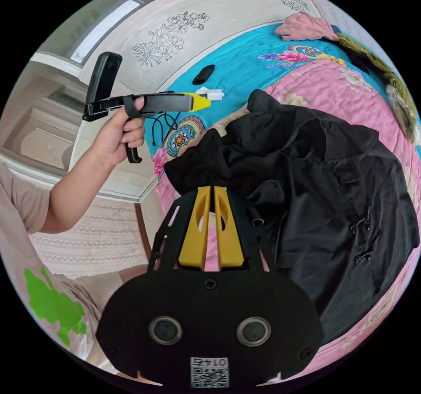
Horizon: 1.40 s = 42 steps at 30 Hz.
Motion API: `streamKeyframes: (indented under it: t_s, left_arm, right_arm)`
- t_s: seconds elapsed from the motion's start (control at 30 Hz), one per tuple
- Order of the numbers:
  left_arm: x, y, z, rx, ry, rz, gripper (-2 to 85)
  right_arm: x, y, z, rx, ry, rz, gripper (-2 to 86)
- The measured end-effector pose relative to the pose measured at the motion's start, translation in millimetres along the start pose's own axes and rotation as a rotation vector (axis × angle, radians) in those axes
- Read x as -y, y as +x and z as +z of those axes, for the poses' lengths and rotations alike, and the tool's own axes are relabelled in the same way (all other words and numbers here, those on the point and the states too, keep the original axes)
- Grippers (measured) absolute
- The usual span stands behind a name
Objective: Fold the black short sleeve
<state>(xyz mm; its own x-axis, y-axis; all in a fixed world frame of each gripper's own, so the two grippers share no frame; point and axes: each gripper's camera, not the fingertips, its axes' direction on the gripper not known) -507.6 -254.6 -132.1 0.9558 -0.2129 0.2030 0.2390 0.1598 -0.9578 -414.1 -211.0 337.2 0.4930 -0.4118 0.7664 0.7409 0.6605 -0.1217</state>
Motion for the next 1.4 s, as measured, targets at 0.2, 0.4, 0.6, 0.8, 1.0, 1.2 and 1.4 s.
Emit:
streamKeyframes:
  t_s: [0.2,0.4,0.6,0.8,1.0,1.2,1.4]
  left_arm:
    - [-67,9,-18,0.169,-0.148,0.002,-1.0]
    - [-91,10,-7,0.167,-0.213,-0.059,-0.6]
    - [-81,3,7,0.083,-0.199,-0.092,6.8]
    - [-71,-1,3,0.167,-0.208,-0.075,11.1]
    - [-36,1,33,0.244,-0.281,-0.016,4.8]
    - [-9,-21,32,0.082,-0.354,-0.11,-0.8]
    - [13,-66,-5,-0.276,-0.217,-0.291,-0.9]
  right_arm:
    - [-3,-60,22,-0.286,-0.04,-0.302,13.2]
    - [26,-65,51,-0.51,-0.098,-0.361,-0.3]
    - [71,40,13,0.17,-0.083,0.107,-0.5]
    - [72,83,10,0.273,-0.061,0.243,-0.5]
    - [68,82,18,0.293,-0.094,0.229,-0.5]
    - [65,72,10,0.245,-0.067,0.156,-0.2]
    - [18,37,-23,0.131,0.075,0.099,0.8]
